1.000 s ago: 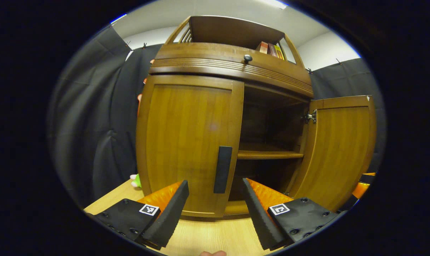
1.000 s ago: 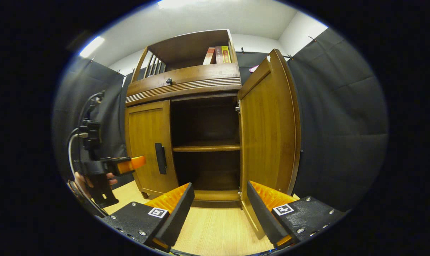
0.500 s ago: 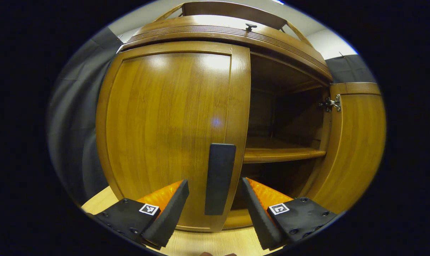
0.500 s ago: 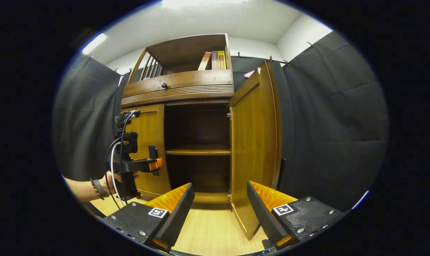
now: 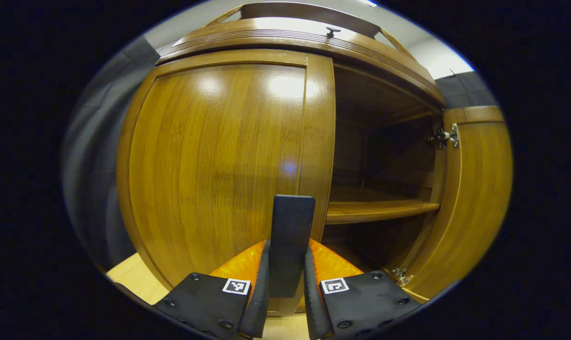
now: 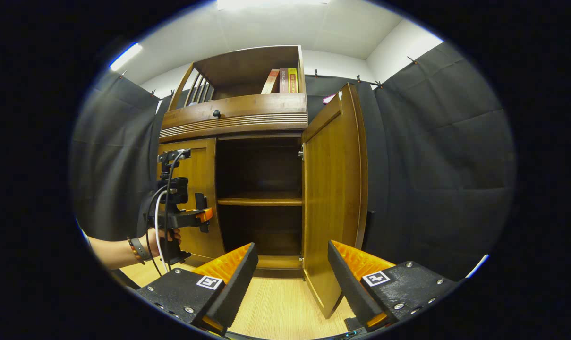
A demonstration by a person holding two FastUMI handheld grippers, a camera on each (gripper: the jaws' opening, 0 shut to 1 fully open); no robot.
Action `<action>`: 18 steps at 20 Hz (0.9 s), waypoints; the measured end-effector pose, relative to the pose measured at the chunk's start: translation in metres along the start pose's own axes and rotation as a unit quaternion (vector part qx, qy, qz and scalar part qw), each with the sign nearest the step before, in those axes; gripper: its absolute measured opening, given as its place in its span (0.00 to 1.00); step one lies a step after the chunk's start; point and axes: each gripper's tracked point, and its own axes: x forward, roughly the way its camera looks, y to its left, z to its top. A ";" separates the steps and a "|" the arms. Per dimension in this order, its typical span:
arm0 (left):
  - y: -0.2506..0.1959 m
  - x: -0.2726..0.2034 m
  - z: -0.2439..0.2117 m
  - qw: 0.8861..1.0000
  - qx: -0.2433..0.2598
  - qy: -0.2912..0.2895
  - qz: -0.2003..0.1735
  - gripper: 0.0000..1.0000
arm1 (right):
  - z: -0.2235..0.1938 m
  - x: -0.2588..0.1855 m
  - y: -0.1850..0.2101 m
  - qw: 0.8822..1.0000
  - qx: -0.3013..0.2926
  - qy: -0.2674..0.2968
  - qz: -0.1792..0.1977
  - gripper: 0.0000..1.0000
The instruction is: Open the right door of the double-door shoe cabinet with the right hand, and open the left door with the left hand.
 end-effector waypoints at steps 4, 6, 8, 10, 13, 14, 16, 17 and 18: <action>0.001 -0.005 -0.002 1.000 -0.003 0.009 0.009 0.39 | -0.006 0.001 0.007 1.000 0.007 0.004 0.005 0.92; 0.005 -0.014 -0.007 1.000 0.014 0.014 0.017 0.38 | -0.010 0.004 0.012 1.000 0.010 0.006 0.009 0.92; 0.004 -0.030 -0.006 1.000 0.013 0.011 0.016 0.39 | -0.016 0.006 0.015 1.000 0.010 0.013 0.012 0.92; 0.008 -0.047 -0.008 1.000 0.014 0.026 0.010 0.38 | -0.017 0.006 0.022 1.000 0.009 0.015 0.021 0.92; 0.014 -0.073 -0.008 0.998 -0.008 0.055 0.001 0.34 | -0.020 0.009 0.027 0.999 0.001 0.018 0.028 0.92; 0.017 -0.083 -0.008 0.998 -0.010 0.057 -0.001 0.32 | -0.022 0.010 0.029 0.999 -0.002 0.021 0.029 0.92; 0.026 -0.101 -0.007 0.999 -0.005 0.052 -0.002 0.32 | -0.023 0.010 0.036 0.999 -0.004 0.021 0.036 0.96; 0.030 -0.113 -0.007 0.999 -0.004 0.052 -0.002 0.32 | -0.024 0.010 0.039 0.999 -0.003 0.022 0.040 0.92; 0.033 -0.121 -0.008 0.998 -0.007 0.055 -0.003 0.34 | -0.025 0.010 0.043 0.999 -0.003 0.023 0.044 0.92</action>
